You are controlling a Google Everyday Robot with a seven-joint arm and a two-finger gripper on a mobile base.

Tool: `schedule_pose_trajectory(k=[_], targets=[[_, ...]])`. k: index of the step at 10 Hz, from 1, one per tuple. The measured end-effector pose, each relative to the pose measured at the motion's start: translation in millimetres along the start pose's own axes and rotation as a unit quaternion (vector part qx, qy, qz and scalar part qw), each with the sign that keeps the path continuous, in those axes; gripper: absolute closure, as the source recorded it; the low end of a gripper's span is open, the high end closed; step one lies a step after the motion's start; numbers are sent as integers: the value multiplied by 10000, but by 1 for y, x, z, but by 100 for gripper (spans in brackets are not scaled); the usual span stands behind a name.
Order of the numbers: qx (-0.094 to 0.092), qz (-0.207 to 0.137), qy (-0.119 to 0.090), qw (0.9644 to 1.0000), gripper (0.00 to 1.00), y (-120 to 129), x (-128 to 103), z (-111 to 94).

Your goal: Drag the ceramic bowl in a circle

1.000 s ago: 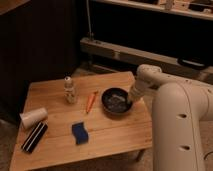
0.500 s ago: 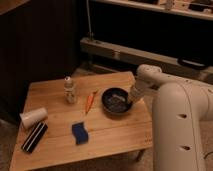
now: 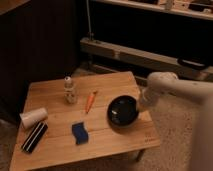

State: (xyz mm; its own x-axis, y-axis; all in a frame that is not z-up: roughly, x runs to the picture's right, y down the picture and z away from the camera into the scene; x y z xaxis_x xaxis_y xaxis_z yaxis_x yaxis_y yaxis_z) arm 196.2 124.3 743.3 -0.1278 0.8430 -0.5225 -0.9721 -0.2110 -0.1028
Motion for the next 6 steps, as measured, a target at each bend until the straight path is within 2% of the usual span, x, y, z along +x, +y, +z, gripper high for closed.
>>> schedule_pose_trajectory(k=[1, 2, 3, 4, 6], targets=[[12, 3, -110, 9999, 81, 6, 22, -19], [20, 17, -113, 9999, 81, 10, 40, -34], [2, -15, -64, 10000, 81, 17, 49, -39], [-25, -43, 8, 10000, 81, 22, 55, -38], [-152, -170, 226, 9995, 81, 29, 68, -19]])
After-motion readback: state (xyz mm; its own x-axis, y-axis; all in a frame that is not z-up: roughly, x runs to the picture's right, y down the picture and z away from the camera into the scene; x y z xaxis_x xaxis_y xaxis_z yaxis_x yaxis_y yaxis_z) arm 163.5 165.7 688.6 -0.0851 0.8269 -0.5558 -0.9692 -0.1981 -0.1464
